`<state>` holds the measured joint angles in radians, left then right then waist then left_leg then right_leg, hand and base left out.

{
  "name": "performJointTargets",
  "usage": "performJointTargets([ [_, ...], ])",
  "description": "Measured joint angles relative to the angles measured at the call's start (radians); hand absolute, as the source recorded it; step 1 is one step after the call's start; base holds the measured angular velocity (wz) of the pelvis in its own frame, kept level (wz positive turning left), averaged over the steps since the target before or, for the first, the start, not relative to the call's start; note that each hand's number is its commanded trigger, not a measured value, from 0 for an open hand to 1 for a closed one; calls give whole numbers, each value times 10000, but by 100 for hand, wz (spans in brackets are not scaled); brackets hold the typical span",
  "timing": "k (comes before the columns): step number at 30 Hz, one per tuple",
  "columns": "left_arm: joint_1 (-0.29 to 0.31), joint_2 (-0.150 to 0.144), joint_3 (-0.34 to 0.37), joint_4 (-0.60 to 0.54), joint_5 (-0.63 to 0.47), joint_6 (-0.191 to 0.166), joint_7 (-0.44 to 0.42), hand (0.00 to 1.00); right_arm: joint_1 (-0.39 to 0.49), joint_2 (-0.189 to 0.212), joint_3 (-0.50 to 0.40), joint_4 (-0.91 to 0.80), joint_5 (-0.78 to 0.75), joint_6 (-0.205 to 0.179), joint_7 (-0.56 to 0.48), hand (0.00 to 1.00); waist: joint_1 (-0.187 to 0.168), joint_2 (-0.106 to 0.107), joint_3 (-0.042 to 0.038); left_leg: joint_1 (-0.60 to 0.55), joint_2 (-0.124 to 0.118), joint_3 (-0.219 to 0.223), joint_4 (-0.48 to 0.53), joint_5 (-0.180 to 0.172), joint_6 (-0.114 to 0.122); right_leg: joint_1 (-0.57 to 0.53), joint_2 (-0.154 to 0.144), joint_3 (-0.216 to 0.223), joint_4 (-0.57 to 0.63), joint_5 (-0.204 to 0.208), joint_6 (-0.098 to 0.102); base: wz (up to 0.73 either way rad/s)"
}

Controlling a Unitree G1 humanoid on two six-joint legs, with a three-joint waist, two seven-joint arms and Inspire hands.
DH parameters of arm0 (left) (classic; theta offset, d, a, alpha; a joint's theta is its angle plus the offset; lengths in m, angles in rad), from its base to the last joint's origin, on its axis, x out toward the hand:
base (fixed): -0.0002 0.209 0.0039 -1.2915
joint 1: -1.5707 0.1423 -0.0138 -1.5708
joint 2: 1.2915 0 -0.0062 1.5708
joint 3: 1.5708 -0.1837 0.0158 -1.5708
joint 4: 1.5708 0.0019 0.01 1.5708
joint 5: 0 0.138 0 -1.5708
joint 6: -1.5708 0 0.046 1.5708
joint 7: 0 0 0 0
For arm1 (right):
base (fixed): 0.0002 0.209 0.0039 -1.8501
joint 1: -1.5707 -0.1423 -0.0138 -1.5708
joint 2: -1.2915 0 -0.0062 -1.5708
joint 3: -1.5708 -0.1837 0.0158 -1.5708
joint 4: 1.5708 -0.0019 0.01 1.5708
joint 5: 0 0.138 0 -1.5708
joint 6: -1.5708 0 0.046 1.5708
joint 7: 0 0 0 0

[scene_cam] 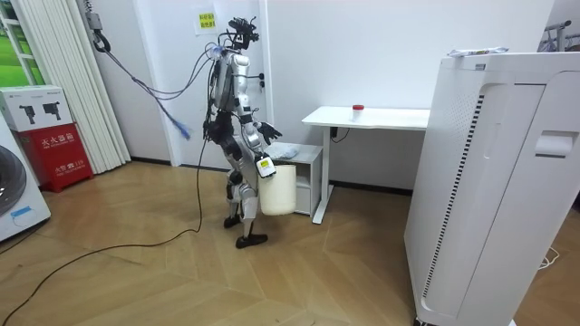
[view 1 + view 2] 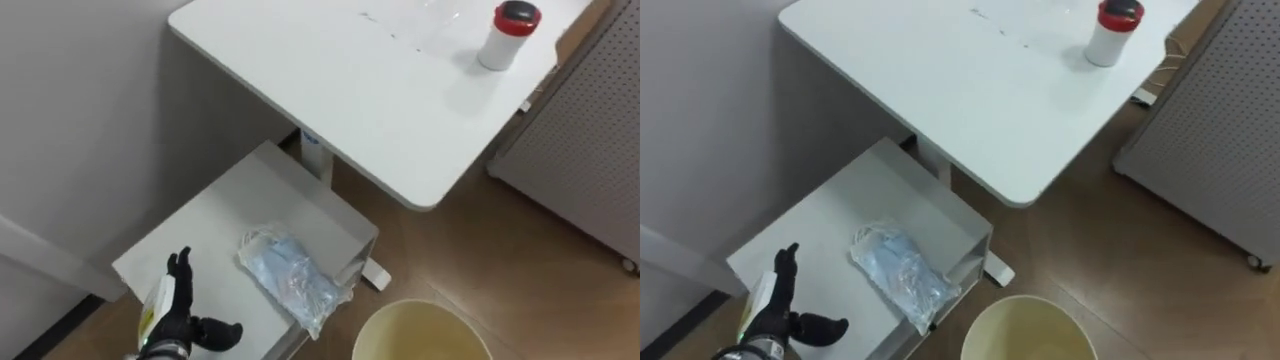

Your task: Pick garbage

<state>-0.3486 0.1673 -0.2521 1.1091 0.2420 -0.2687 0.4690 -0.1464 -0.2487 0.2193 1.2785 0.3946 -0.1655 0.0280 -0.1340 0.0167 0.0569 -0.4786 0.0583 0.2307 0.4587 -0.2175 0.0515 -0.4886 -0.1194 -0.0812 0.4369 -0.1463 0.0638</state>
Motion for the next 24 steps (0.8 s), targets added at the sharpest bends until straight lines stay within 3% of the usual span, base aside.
performJointTargets([
  [6, -154, 31, -101, 94, -25, -28, 3, 0, -9, -219, 92, -4, 517, -204, -261, 100, -258, -33, 38, -509, 66, 240, 289, -1, -58, -823, 27, 128, 485, -14, -151, -13],
  [11, -844, 90, -140, 177, -145, -56, 292, 0, 33, -308, 422, -367, 870, -232, -714, 100, -381, -185, 134, -1275, 268, 408, 814, -24, -60, -1631, 159, 290, 913, -16, -215, -9],
  [16, -1162, 153, -689, 332, -149, -127, 484, 0, 44, -345, 862, -705, 1171, -292, -968, 100, -624, -197, 139, -1555, 457, 447, 1034, -104, -143, -1936, 271, 269, 1024, -10, -322, -9],
  [24, -1286, 159, -877, 517, -128, -126, 504, 0, 37, -312, 1142, -789, 1676, -282, -922, 100, -898, -227, 145, -1863, 721, 363, 1498, -292, -267, -2102, 463, 169, 1195, -128, -481, -1],
])
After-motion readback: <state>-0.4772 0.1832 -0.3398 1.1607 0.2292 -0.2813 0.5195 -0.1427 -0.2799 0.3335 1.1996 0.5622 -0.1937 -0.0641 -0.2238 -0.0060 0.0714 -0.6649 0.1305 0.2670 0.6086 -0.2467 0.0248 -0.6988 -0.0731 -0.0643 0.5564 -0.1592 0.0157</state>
